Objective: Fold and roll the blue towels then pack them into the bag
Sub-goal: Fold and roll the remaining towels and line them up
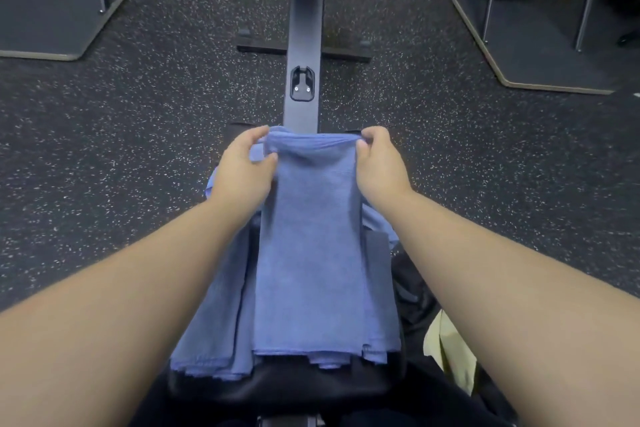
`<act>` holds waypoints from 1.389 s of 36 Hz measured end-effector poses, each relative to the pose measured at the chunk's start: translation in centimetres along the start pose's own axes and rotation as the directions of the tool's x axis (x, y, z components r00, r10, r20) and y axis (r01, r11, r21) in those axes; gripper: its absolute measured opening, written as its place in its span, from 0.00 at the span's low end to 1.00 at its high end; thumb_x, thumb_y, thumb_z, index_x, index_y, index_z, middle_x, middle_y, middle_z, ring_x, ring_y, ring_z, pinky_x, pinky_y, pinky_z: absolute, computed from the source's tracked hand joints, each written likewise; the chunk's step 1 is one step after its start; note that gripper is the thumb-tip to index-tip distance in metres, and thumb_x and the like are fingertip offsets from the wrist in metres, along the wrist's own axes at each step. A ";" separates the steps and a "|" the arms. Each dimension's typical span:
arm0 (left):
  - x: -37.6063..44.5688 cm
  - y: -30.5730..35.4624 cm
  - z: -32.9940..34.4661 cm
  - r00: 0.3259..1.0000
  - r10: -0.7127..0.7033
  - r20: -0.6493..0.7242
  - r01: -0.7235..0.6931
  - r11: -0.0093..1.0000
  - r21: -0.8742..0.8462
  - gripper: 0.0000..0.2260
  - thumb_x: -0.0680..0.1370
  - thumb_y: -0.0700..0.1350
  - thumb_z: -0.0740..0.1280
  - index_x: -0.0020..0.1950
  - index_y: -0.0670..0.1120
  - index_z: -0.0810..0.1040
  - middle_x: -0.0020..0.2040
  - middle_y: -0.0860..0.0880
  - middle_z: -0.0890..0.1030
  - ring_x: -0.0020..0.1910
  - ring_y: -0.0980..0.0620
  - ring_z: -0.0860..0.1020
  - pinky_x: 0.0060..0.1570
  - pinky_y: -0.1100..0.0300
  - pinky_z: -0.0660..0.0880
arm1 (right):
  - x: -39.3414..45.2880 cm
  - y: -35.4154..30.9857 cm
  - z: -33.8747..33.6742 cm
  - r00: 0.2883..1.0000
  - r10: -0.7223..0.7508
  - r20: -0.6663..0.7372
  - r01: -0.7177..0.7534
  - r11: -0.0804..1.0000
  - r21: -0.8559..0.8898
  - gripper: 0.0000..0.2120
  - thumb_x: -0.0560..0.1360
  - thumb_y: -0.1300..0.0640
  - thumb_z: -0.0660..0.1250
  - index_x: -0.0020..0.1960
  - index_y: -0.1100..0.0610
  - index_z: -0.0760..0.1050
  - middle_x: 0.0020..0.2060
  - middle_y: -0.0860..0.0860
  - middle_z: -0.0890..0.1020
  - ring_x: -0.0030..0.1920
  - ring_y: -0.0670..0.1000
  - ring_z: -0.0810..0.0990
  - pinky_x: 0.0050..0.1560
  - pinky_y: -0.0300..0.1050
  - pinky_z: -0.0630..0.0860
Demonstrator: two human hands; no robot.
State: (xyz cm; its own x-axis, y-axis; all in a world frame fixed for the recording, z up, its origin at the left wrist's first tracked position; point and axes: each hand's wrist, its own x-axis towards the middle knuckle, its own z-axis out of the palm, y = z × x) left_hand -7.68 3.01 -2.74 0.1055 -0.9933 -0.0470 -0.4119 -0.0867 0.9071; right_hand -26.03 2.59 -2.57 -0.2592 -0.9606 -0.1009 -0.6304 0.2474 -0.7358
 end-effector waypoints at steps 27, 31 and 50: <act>-17.1 -6.2 -2.9 0.765 0.349 0.541 -0.644 0.411 0.646 0.31 0.72 0.60 0.56 0.69 0.43 0.71 0.70 0.46 0.73 0.70 0.49 0.65 0.70 0.43 0.48 | -18.4 5.9 0.1 0.828 -0.322 0.459 0.463 0.855 -0.236 0.36 0.74 0.37 0.46 0.78 0.54 0.53 0.76 0.46 0.58 0.76 0.44 0.54 0.73 0.35 0.48; -17.5 -7.2 -1.8 0.738 0.368 0.566 -0.673 0.338 0.658 0.36 0.64 0.56 0.77 0.67 0.42 0.74 0.68 0.44 0.76 0.69 0.48 0.67 0.69 0.42 0.47 | -19.2 7.0 1.0 0.814 -0.344 0.468 0.538 0.751 -0.383 0.35 0.71 0.46 0.65 0.75 0.56 0.62 0.73 0.51 0.67 0.73 0.50 0.64 0.69 0.53 0.65; -17.5 -8.5 -0.5 0.757 0.366 0.541 -0.632 0.203 0.748 0.23 0.71 0.42 0.54 0.58 0.45 0.83 0.58 0.42 0.82 0.59 0.30 0.77 0.64 0.35 0.56 | -18.5 7.4 1.5 0.802 -0.231 0.551 0.509 0.748 -0.426 0.30 0.75 0.52 0.47 0.78 0.52 0.54 0.78 0.44 0.51 0.77 0.45 0.45 0.73 0.43 0.37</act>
State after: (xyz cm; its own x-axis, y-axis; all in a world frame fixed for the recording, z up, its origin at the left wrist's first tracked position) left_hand -5.62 21.13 -9.40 -0.5604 -0.8252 0.0702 -0.8271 0.5532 -0.0992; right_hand -24.81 21.95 -7.12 0.3414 -0.8973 -0.2798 -0.9153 -0.2497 -0.3160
